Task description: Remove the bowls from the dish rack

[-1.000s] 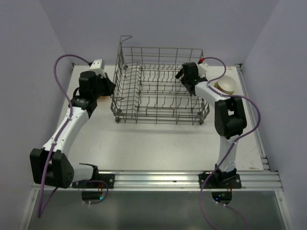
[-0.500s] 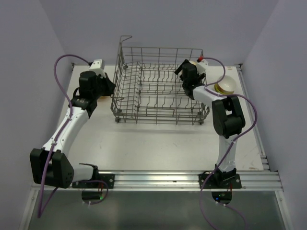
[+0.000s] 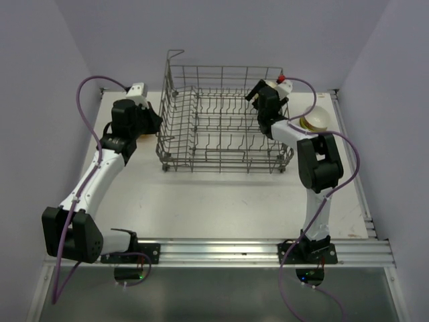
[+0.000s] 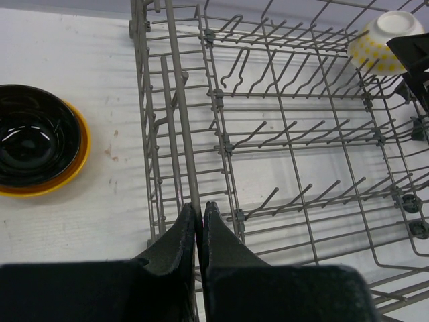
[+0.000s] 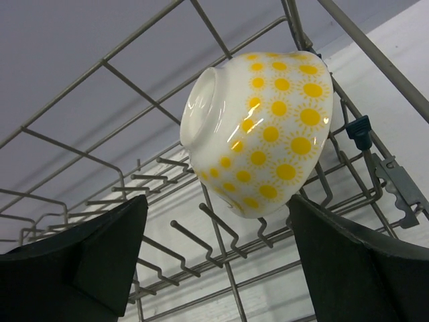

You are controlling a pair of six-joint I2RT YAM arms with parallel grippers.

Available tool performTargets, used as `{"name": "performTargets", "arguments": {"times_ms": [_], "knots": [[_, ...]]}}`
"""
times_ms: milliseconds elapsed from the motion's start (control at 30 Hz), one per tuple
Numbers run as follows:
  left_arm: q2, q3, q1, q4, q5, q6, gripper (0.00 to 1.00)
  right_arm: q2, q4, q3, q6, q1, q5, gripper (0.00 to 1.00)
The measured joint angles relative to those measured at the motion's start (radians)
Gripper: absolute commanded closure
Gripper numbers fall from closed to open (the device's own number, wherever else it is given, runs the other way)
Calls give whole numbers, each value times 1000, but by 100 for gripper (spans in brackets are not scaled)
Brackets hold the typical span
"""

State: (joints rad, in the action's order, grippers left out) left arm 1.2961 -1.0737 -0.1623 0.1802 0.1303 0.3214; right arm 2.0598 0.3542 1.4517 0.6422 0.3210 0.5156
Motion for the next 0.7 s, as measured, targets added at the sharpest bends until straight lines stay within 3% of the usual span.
{"name": "performTargets", "arguments": {"times_ms": [67,300,500,700], "knots": [[2,-1,-2,0,0,0,100,5,14,0,19,-14,-40,20],[12,-3,-11,-16,3,4,100,61,95,7,113,-80,-201,29],[13,-4,-11,-16,3,3,100,83,181,-2,171,-120,-296,54],[13,-4,-11,-16,3,2,100,103,286,-4,254,-159,-396,56]]}}
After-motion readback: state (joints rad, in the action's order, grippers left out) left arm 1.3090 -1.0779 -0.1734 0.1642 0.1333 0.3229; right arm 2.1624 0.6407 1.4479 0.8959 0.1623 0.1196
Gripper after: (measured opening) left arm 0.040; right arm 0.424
